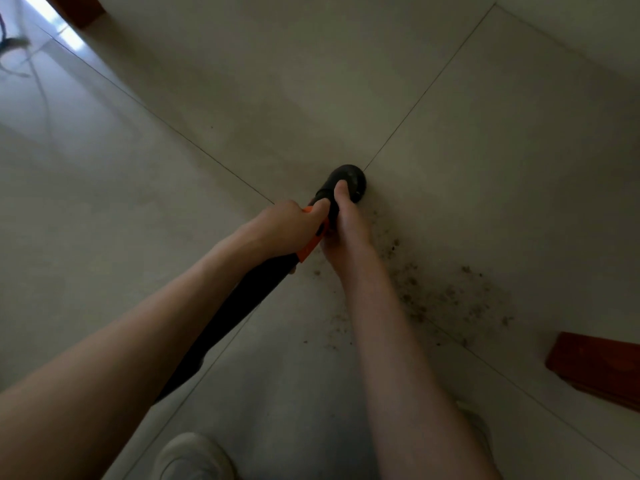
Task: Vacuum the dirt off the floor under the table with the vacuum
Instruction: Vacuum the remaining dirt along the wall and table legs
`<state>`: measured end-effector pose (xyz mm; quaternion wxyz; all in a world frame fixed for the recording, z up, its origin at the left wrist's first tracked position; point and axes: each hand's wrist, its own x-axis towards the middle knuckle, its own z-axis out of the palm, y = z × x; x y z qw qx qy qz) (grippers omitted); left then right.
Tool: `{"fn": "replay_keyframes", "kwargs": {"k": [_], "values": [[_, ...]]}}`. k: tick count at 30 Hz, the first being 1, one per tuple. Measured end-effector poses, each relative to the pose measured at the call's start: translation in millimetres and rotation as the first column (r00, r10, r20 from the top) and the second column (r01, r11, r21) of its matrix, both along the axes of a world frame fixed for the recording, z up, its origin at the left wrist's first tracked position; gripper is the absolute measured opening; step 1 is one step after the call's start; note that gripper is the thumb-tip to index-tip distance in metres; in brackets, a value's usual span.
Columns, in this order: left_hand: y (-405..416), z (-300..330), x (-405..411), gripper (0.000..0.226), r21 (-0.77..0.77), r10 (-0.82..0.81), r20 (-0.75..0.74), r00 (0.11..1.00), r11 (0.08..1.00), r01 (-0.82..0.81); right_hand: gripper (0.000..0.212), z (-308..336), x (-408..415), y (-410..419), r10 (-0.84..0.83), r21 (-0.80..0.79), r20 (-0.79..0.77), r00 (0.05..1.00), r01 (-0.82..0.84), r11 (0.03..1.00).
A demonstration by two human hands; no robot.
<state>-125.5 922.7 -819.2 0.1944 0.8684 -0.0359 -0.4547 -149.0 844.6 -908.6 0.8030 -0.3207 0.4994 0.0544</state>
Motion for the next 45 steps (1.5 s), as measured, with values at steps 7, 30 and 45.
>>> {"fn": "replay_keyframes", "kwargs": {"k": [7,30,45], "values": [[-5,6,7,0.056,-0.044,0.009,0.057,0.998,0.999,-0.006,0.039,11,4,-10,0.013,0.006,0.037,0.999,-0.014,1.000],[-48,-5,21,0.053,-0.184,-0.016,0.152,0.988,0.982,0.044,0.060,18,28,-59,-0.142,0.029,0.110,0.984,0.140,0.990],[26,-12,20,0.056,-0.120,0.150,-0.019,0.988,0.981,-0.151,0.042,18,31,-5,0.073,0.121,0.126,0.989,-0.089,0.989]]}}
